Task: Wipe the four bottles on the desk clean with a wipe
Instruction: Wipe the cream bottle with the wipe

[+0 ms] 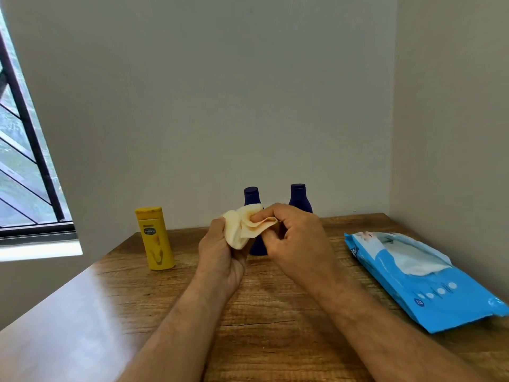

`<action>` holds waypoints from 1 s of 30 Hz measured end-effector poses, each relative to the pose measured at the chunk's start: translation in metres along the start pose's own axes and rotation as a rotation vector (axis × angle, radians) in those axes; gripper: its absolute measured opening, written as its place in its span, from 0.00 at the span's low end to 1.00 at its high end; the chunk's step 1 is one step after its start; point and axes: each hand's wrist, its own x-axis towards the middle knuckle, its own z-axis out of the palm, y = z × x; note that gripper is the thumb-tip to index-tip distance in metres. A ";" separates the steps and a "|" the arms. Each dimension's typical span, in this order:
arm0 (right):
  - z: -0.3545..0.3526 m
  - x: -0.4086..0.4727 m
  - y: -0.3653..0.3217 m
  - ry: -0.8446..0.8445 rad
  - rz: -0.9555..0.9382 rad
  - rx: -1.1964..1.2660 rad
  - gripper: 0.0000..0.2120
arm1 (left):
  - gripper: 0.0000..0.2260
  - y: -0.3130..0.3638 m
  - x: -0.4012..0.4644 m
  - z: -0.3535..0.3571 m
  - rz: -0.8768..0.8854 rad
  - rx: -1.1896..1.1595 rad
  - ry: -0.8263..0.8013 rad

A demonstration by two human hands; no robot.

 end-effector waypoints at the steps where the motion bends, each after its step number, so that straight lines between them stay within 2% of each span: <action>1: 0.000 0.000 0.000 -0.013 0.019 0.024 0.08 | 0.15 0.000 0.001 0.000 0.008 0.011 0.015; 5: 0.004 -0.004 -0.001 -0.264 -0.024 -0.003 0.08 | 0.15 0.000 0.005 0.001 0.003 0.071 0.130; 7: 0.007 -0.005 -0.001 -0.315 -0.064 -0.058 0.08 | 0.13 0.002 0.004 0.000 -0.021 0.094 0.142; 10: 0.004 -0.005 -0.001 -0.237 -0.082 -0.069 0.08 | 0.14 0.001 0.001 -0.001 -0.037 0.089 0.064; 16: -0.001 0.003 0.005 0.008 0.049 0.046 0.05 | 0.17 0.001 0.000 -0.002 -0.017 -0.007 0.001; 19: -0.002 0.003 0.007 -0.005 0.048 0.010 0.03 | 0.17 0.001 0.000 -0.002 -0.010 -0.001 0.011; 22: -0.002 0.000 0.005 -0.113 -0.009 -0.016 0.03 | 0.20 0.000 0.006 -0.005 0.046 0.014 0.065; 26: 0.005 -0.005 -0.002 -0.286 -0.138 -0.123 0.04 | 0.34 0.002 0.009 -0.008 0.064 0.102 0.005; 30: 0.001 -0.002 -0.001 -0.167 -0.115 -0.126 0.05 | 0.35 0.002 0.007 -0.009 0.032 0.031 -0.075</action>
